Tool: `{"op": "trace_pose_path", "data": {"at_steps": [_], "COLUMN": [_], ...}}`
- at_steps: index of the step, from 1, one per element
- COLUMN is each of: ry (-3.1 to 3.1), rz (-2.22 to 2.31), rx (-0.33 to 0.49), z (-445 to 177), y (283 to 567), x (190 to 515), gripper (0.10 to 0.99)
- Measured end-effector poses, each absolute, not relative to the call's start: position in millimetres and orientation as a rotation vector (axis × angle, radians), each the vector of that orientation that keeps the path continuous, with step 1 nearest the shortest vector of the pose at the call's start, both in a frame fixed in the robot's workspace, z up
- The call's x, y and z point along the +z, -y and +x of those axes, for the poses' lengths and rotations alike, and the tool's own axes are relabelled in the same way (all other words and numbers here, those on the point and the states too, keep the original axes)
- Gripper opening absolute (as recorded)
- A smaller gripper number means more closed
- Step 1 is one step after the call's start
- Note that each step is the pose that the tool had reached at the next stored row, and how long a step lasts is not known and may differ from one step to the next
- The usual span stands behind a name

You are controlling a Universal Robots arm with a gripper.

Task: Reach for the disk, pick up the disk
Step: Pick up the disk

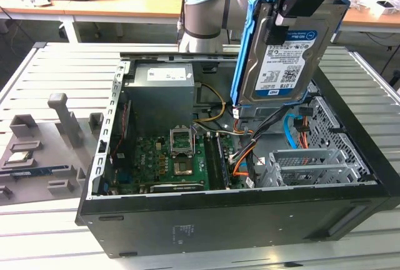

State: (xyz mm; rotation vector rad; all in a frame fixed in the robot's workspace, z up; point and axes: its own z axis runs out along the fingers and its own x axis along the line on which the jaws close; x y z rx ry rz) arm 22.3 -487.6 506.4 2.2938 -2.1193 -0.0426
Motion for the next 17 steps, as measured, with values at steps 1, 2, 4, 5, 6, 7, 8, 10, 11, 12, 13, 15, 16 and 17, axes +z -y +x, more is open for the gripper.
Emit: {"op": "trace_pose_path", "data": {"at_steps": [1, 2, 4, 5, 6, 7, 8, 10, 11, 12, 13, 15, 16, 17], "ry": [2.119, 2.119, 2.119, 2.119, 2.119, 2.119, 2.119, 2.119, 2.119, 2.119, 2.119, 2.119, 2.119, 2.119], "rz": [2.294, 2.294, 2.294, 2.294, 2.294, 2.294, 2.294, 2.294, 2.294, 2.294, 2.294, 2.294, 2.294, 2.294], "rx": [-0.043, -0.043, -0.043, -0.043, -0.043, -0.043, -0.043, -0.043, -0.043, -0.043, -0.043, -0.043, -0.043, -0.043], "z": [22, 22, 22, 22, 22, 22, 22, 22, 22, 22, 22, 22, 22, 22], "y": [490, 492, 495, 499, 505, 508, 511, 520, 525, 527, 530, 538, 542, 544], "x": [506, 506, 506, 506, 506, 506, 506, 506, 506, 506, 506, 506, 506, 506], "gripper": [0.369, 0.369, 0.369, 0.369, 0.369, 0.369, 0.369, 0.369, 0.369, 0.369, 0.369, 0.369, 0.369, 0.369]}}
